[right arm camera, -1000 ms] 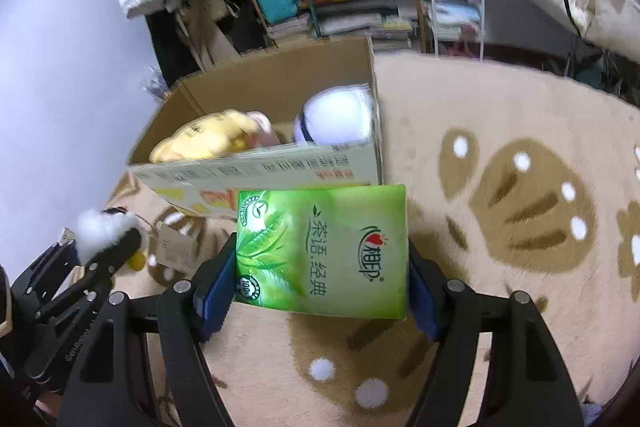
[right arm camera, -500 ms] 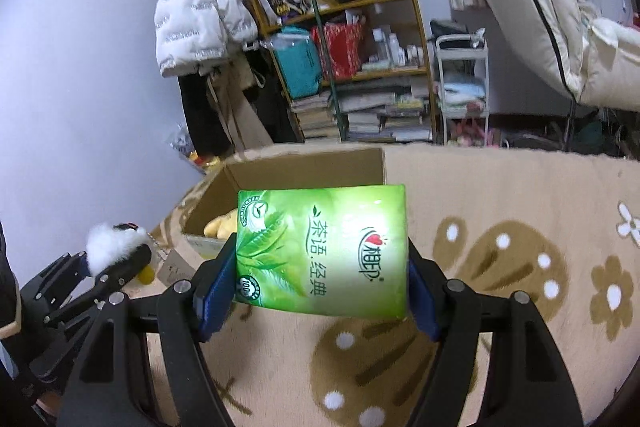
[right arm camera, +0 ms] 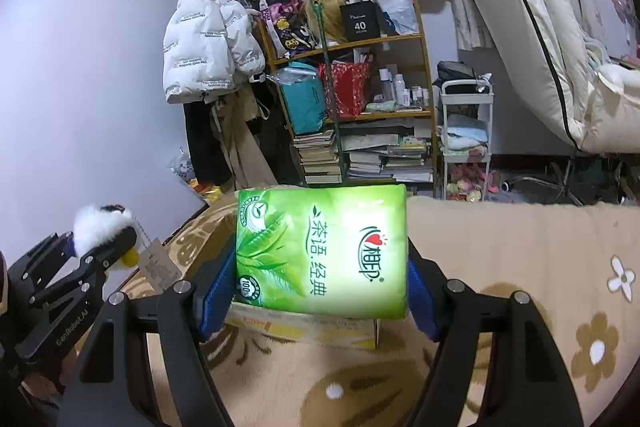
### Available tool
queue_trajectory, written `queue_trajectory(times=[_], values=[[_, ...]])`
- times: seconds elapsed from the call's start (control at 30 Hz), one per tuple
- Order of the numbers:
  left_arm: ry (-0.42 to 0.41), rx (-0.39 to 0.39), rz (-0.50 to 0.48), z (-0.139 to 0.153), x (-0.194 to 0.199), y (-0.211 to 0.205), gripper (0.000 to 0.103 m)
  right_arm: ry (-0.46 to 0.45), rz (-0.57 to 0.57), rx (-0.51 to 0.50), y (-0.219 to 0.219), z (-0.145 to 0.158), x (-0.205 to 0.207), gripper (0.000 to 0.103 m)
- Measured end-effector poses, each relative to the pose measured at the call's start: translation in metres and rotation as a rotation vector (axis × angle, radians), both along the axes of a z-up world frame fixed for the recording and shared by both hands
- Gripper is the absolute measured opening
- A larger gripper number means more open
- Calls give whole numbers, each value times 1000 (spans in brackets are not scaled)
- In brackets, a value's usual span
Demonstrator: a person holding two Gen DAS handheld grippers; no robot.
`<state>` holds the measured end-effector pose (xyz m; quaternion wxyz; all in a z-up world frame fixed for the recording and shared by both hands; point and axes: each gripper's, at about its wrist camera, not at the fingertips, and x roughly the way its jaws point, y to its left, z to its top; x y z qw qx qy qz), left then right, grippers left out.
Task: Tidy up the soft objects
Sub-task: 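Lift the fluffy toy and tissue pack and carry them over the box, then open both tools to drop the fluffy toy and tissue pack into the box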
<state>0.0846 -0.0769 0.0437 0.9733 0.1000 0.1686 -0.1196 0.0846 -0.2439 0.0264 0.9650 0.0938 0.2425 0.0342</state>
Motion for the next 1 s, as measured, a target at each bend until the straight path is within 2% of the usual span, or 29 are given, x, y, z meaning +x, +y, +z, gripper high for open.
queue_trajectory(times=[0.23,0.37,0.73,1.0], values=[[-30,17,-12,2,25,-9,35,-33,28,-58,9,12,26,77],[-16,-14,-2,-7,36,-8,36,-49,41,-62,14,11,38,78],[87,-40,-4,-48,72,-10,36,11,88,-50,20,-31,65,78],[212,-58,-13,-75,97,-11,39,75,106,4,14,-60,82,78]])
